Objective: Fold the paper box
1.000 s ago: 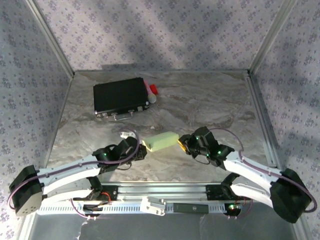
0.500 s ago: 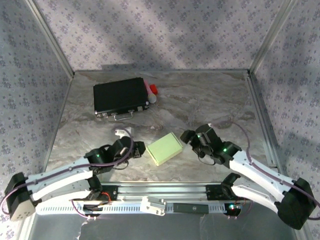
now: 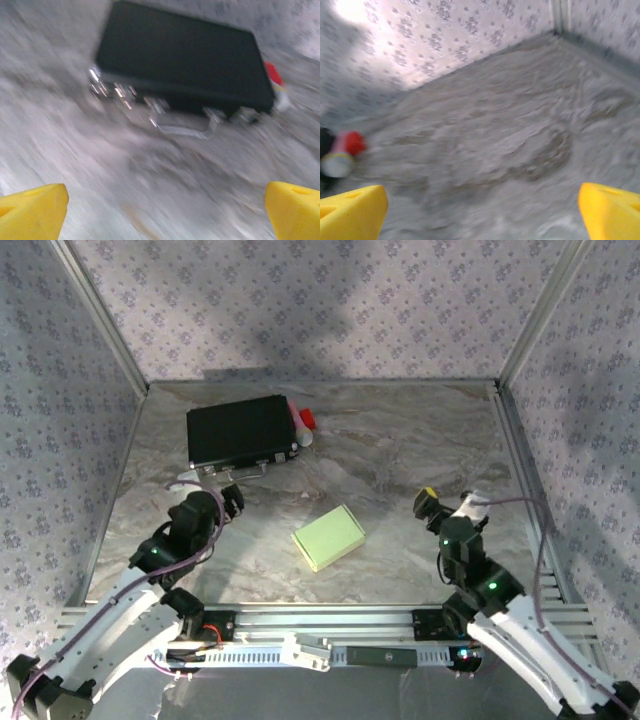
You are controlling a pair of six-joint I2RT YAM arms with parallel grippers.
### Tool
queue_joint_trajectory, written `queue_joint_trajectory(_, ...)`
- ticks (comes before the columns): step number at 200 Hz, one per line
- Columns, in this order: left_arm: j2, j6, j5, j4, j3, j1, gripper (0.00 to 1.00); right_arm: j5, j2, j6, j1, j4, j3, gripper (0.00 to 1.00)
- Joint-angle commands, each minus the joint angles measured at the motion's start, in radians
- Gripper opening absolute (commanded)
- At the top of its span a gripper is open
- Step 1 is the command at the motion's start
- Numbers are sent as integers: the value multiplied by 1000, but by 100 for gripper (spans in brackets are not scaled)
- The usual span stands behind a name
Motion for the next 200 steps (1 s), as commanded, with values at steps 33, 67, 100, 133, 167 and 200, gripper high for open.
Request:
queue_joint_trajectory(33,20,577,143,616,-286,282,100,-214,120,-362,-374,498,-158,99)
queue_joint_trajectory(67,214,559,318,845,-351,455,100,-329,346,-371,-529,707,-203,99)
queue_joint_trajectory(100,458,596,372,1035,-304,482,100,-416,646,-384,-564,953,-176,99)
queue_joint_trajectory(133,639,638,417,1164,-236,499,100,-459,847,-480,-532,1021,-77,99)
queue_joint_trajectory(167,828,636,461,1406,-262,547,100,-567,1049,-530,-586,1250,-83,99)
queue_joint_trajectory(200,895,569,540,1366,-195,631,100,-612,1126,-575,-567,1102,23,99)
